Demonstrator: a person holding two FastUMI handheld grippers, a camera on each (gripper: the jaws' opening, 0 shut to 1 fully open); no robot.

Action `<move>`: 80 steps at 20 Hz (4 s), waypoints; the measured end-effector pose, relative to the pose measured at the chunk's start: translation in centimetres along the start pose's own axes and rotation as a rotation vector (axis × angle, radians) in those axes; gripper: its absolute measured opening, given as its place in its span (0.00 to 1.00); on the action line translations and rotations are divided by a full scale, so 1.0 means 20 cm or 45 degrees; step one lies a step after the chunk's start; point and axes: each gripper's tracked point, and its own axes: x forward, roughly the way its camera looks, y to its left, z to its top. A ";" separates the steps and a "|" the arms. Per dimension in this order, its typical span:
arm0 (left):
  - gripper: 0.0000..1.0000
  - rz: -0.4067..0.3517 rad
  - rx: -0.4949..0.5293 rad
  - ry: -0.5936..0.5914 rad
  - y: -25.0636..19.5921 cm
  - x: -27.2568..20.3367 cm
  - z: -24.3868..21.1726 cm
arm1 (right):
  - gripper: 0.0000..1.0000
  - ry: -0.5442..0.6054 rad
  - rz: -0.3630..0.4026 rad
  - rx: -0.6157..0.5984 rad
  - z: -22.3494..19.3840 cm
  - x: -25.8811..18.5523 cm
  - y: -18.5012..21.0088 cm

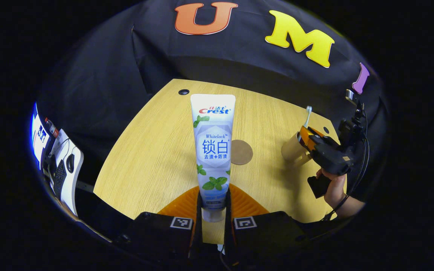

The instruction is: Put the toothbrush and toothpaste on the desktop into the cup, then pick up the cup and place it on the coaster on the desktop.

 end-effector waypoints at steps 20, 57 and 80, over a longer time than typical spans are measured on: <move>0.26 -0.245 0.181 -0.500 -0.53 0.12 0.55 | 0.95 -0.107 -0.074 0.107 0.26 -0.62 -0.27; 0.45 -0.425 0.420 -0.802 -1.44 0.88 0.49 | 0.97 0.415 -0.302 0.136 -0.66 -1.06 -0.77; 0.90 -0.405 0.388 -0.767 -1.26 0.76 0.44 | 0.96 0.417 -0.257 0.104 -0.62 -1.00 -0.62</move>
